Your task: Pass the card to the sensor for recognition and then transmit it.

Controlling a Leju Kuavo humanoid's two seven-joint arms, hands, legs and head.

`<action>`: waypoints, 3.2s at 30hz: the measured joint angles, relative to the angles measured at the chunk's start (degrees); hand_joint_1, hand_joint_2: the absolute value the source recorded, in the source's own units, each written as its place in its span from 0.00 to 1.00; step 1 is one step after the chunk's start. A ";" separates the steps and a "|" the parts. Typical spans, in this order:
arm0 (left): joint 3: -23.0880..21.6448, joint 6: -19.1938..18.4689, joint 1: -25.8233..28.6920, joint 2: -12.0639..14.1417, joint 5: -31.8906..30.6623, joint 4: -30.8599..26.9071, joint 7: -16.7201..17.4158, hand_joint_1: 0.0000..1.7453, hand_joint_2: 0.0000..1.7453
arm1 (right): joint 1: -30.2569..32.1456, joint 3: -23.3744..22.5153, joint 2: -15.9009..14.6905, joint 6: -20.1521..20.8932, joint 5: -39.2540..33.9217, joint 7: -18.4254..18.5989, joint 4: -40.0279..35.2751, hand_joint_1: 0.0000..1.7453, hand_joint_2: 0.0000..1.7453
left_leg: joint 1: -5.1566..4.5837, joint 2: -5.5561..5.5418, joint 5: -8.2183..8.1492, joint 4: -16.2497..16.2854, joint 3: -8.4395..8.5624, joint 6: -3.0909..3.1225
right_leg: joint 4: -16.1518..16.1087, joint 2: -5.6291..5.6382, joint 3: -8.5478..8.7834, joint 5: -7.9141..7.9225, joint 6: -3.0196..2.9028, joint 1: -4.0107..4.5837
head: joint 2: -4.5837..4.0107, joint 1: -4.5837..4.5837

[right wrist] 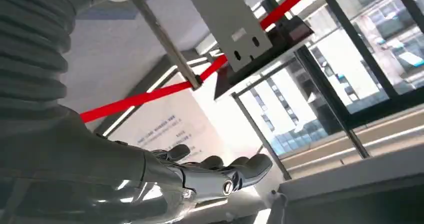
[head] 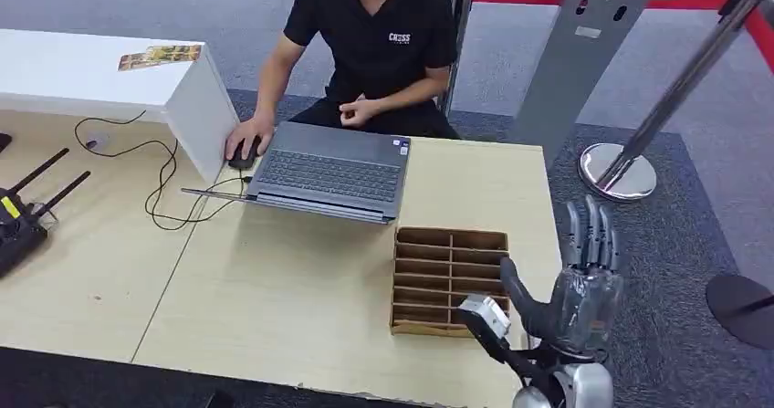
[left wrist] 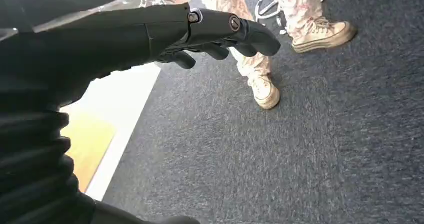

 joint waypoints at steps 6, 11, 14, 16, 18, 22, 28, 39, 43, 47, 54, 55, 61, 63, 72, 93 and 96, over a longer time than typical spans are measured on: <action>-0.02 0.00 -0.16 0.02 1.03 0.00 -0.72 0.00 1.00 | -0.49 6.10 -1.14 0.02 4.72 11.12 1.55 0.00 1.00 | 0.01 -0.01 0.01 -0.01 -0.01 -0.01 | 0.01 0.00 0.01 0.00 0.00 0.01 | 0.00 -0.02; -0.04 0.00 -0.16 0.02 0.98 0.00 -0.72 0.00 1.00 | -1.68 10.90 -3.25 0.02 5.72 17.67 3.65 0.00 1.00 | 0.01 -0.01 0.01 -0.01 -0.01 -0.01 | 0.01 0.00 0.01 0.00 0.00 0.01 | 0.00 0.00; -0.07 0.00 -0.16 0.02 0.98 0.00 -0.72 0.00 1.00 | -2.09 13.29 -4.59 0.02 5.92 19.73 4.72 0.00 1.00 | 0.01 -0.01 0.01 0.00 -0.01 -0.01 | 0.01 0.00 0.01 0.00 0.00 0.01 | 0.00 0.00; -0.07 0.00 -0.16 0.02 1.01 0.00 -0.72 0.00 1.00 | -2.25 14.62 -5.47 0.02 6.16 21.22 5.16 0.00 1.00 | 0.01 -0.01 0.01 0.00 -0.02 -0.01 | 0.00 0.00 0.01 0.00 0.00 0.01 | 0.00 0.00; -0.07 0.00 -0.16 0.02 1.03 0.00 -0.72 0.00 1.00 | -2.52 15.93 -6.40 0.02 6.24 22.24 5.57 0.00 1.00 | 0.01 -0.01 0.00 0.00 -0.02 -0.01 | 0.00 0.00 0.00 0.00 0.00 0.01 | 0.00 -0.02; -0.09 0.00 -0.16 0.02 1.03 0.00 -0.72 0.00 1.00 | -2.87 17.83 -7.69 0.02 6.33 23.01 6.32 0.00 1.00 | 0.01 -0.01 0.01 0.00 -0.02 -0.01 | 0.00 0.00 -0.01 0.00 0.00 0.01 | 0.00 0.00; -0.13 0.00 -0.15 0.02 1.01 0.00 -0.61 0.00 1.00 | -3.46 20.67 -9.75 0.02 6.55 25.61 6.93 0.00 1.00 | 0.01 -0.01 0.01 0.00 -0.02 -0.01 | 0.00 0.00 -0.01 0.00 0.00 0.01 | 0.00 0.00; -0.13 0.00 -0.13 0.04 0.83 0.00 -0.52 0.00 1.00 | -4.25 23.93 -12.76 0.00 7.80 30.44 7.17 0.00 1.00 | 0.01 -0.01 0.01 0.00 -0.02 -0.01 | 0.00 0.00 -0.01 0.00 0.00 0.01 | 0.00 0.00; -0.13 0.00 -0.13 0.04 0.83 0.00 -0.52 0.00 1.00 | -4.46 24.76 -13.42 0.00 7.86 30.53 7.28 0.00 1.00 | 0.01 -0.01 0.01 0.00 -0.01 -0.01 | 0.00 0.00 -0.01 0.00 0.00 0.01 | 0.00 0.00; -0.13 0.00 -0.12 0.04 0.83 0.00 -0.52 0.00 1.00 | -4.56 25.13 -13.94 0.00 7.97 30.96 7.39 0.00 1.00 | 0.01 -0.01 0.01 0.00 -0.01 -0.01 | 0.00 0.00 -0.01 0.00 0.00 0.01 | 0.00 -0.02; -0.13 0.00 -0.12 0.04 0.81 0.00 -0.52 0.00 1.00 | -4.98 26.27 -15.17 0.00 8.21 33.87 7.91 0.00 1.00 | 0.01 -0.01 0.01 0.00 -0.02 -0.01 | 0.00 0.00 -0.01 0.00 0.00 0.01 | 0.00 -0.02; -0.13 0.00 -0.13 0.04 0.81 0.00 -0.52 0.00 1.00 | -5.09 26.38 -15.41 0.00 8.26 34.22 8.09 0.00 1.00 | 0.01 -0.01 0.01 0.00 -0.02 -0.01 | 0.00 0.00 -0.01 0.00 0.00 0.01 | 0.00 0.00; -0.13 0.00 -0.13 0.07 1.03 0.00 -1.22 0.00 1.00 | -6.04 27.30 -16.79 0.00 7.82 36.63 9.11 0.00 1.00 | 0.01 0.00 0.01 0.00 -0.02 -0.01 | 0.00 0.00 -0.01 0.00 0.00 0.01 | 0.00 -0.02; -0.30 0.00 -0.15 0.11 1.44 0.00 -1.72 0.00 1.00 | -6.84 27.69 -17.38 0.00 7.36 37.69 9.75 0.00 1.00 | 0.01 -0.01 0.01 0.00 -0.01 -0.01 | 0.00 0.00 -0.01 0.00 0.00 0.01 | 0.00 0.00; -1.35 0.00 -0.17 0.46 1.97 0.00 -2.14 0.00 1.00 | -8.72 28.13 -18.58 0.00 6.55 38.22 12.00 0.00 1.00 | 0.01 -0.01 0.01 0.00 -0.02 -0.01 | 0.00 0.00 -0.02 0.00 0.00 0.01 | 0.00 -0.02; -2.73 0.00 -0.19 0.83 2.21 0.00 -2.21 0.00 1.00 | -9.76 28.21 -19.17 0.00 5.87 38.26 15.54 0.00 1.00 | 0.01 -0.01 0.00 0.00 -0.02 -0.01 | 0.00 0.00 -0.03 0.00 0.00 0.01 | 0.00 0.00; -2.89 0.00 -0.19 0.89 2.40 0.00 -2.21 0.00 1.00 | -9.74 28.21 -19.21 0.00 5.87 38.28 15.89 0.00 1.00 | 0.01 -0.01 0.01 0.00 -0.02 -0.01 | 0.00 0.00 -0.04 0.00 0.00 0.01 | 0.00 0.00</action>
